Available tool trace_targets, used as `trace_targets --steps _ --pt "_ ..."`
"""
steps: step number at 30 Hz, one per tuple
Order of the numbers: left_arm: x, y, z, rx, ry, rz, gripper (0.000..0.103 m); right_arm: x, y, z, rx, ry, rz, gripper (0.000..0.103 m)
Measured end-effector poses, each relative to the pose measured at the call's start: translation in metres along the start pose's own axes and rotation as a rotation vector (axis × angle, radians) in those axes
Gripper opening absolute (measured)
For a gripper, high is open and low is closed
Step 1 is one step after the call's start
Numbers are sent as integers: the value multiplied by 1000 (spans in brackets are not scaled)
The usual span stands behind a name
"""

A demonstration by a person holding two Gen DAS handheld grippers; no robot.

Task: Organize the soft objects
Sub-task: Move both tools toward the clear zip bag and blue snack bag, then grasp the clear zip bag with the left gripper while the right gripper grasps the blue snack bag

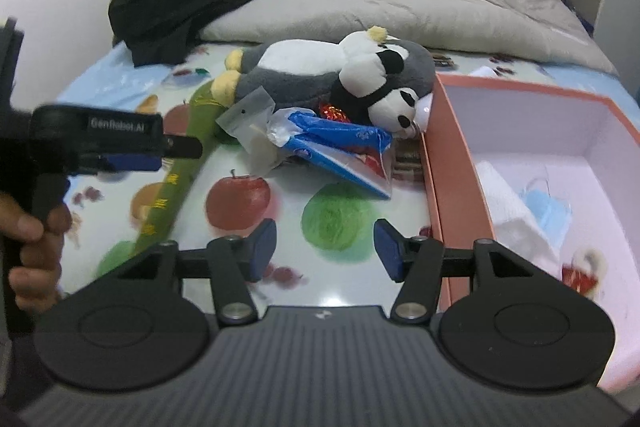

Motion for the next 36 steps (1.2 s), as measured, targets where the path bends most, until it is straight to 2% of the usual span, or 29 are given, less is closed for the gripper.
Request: trace_targets --steps 12,19,24,29,31,36 --pt "69 -50 13 -130 93 28 68 81 -43 6 -150 86 54 56" --pt "94 -65 17 -194 116 40 68 109 -57 13 -247 141 48 56" --pt "105 -70 17 -204 94 63 68 123 -61 15 -281 152 53 53" --pt "110 -73 12 -197 72 80 66 130 -63 13 -292 168 51 39" --pt "112 -74 11 -198 58 81 58 133 -63 11 -290 172 57 36" --pt "111 -74 7 -184 50 84 48 132 -63 11 -297 176 57 22"
Point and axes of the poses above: each gripper's, at about its wrist camera, not at the fingertips, and x roughly the way its jaws point, z to its left, y to its underside, the point moved 6 cm from there along x, roughly the way its jaws point, and after that the axes turned 15 degrees about z, right-handed, at the moved point
